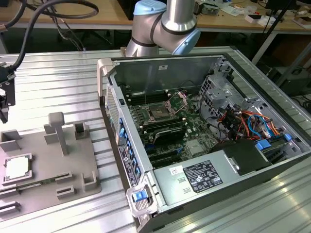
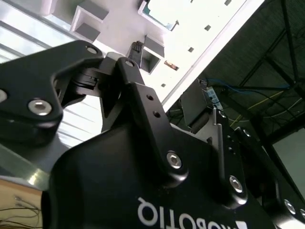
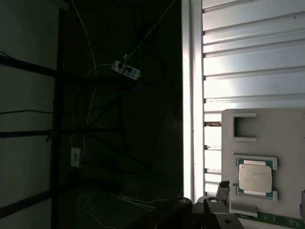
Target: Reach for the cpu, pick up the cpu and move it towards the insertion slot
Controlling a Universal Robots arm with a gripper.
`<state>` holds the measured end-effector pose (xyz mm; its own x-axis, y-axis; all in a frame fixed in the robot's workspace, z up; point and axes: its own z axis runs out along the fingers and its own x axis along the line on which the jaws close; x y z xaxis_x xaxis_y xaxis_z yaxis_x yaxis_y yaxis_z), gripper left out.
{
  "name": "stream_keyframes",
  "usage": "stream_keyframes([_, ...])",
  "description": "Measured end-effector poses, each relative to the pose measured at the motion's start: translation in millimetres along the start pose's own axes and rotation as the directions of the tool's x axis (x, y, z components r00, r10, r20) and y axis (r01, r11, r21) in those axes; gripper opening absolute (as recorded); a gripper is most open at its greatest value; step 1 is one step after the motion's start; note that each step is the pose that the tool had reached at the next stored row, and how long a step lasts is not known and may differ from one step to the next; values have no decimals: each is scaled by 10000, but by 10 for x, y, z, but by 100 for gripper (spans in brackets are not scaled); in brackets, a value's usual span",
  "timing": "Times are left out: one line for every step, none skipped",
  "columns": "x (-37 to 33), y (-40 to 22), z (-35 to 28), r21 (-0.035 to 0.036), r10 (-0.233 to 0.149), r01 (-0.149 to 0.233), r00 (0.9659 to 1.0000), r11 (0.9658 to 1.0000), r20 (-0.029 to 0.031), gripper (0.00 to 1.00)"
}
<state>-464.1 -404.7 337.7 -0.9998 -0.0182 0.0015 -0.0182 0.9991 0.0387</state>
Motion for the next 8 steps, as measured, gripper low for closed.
stream_keyframes([0, -1, 19, 0, 21, -21, 10000, 10000, 1, 60])
stream_keyframes([0, -3, 41, 0, 54, -54, 10000, 10000, 2, 60])
stream_keyframes([-1, -4, 60, 0, 87, -87, 10000, 10000, 4, 60])
stream_keyframes([-1, -5, 82, -1, 114, -114, 9999, 9999, 5, 60])
stream_keyframes([0, -7, 99, 1, 127, -127, 9999, 9999, 4, 60])
stream_keyframes([-1, -11, 132, 0, 144, -144, 9999, 9999, 5, 60])
stream_keyframes([-1, -17, 149, 1, 146, -146, 9999, 9999, 0, 60])
stream_keyframes([-1, -22, 170, 0, 147, -147, 9999, 9999, -20, 60])
